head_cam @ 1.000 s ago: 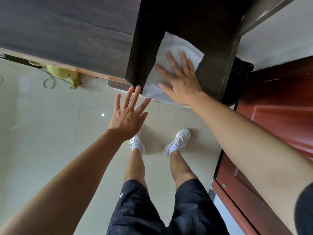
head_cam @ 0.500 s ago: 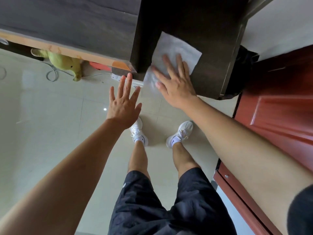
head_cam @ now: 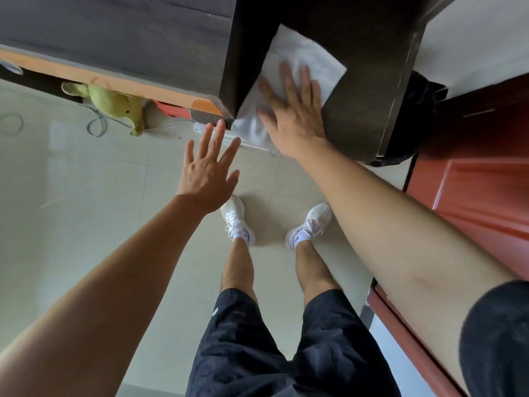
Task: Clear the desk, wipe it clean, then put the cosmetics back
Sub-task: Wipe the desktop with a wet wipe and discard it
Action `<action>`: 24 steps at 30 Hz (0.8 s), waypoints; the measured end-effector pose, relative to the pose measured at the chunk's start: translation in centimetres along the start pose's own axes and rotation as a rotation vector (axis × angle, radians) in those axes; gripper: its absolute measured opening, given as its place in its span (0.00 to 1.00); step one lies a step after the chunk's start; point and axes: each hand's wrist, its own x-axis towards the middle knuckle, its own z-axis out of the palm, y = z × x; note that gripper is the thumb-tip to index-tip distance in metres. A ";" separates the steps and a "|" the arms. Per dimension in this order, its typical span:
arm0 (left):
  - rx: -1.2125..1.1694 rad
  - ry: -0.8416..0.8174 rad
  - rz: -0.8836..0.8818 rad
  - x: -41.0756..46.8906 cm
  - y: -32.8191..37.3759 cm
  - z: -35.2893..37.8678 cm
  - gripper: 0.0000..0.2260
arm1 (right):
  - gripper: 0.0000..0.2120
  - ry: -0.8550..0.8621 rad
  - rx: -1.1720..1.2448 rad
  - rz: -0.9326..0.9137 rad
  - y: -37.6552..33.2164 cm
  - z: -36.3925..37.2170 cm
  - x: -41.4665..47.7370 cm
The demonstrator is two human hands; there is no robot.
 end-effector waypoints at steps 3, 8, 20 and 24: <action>-0.045 0.038 -0.031 0.4 1.0 0.0 0.29 | 0.28 -0.001 0.004 -0.031 2.5 1.1 -4.0; -0.069 0.060 -0.082 0.9 2.1 0.5 0.28 | 0.27 -0.033 -0.004 -0.029 3.4 1.0 -4.6; -0.097 0.030 -0.137 1.0 3.0 0.5 0.30 | 0.29 -0.042 0.027 -0.003 3.1 -6.0 9.5; -0.091 0.043 -0.157 1.2 4.6 -0.3 0.31 | 0.30 -0.022 0.103 0.194 7.1 -5.5 7.1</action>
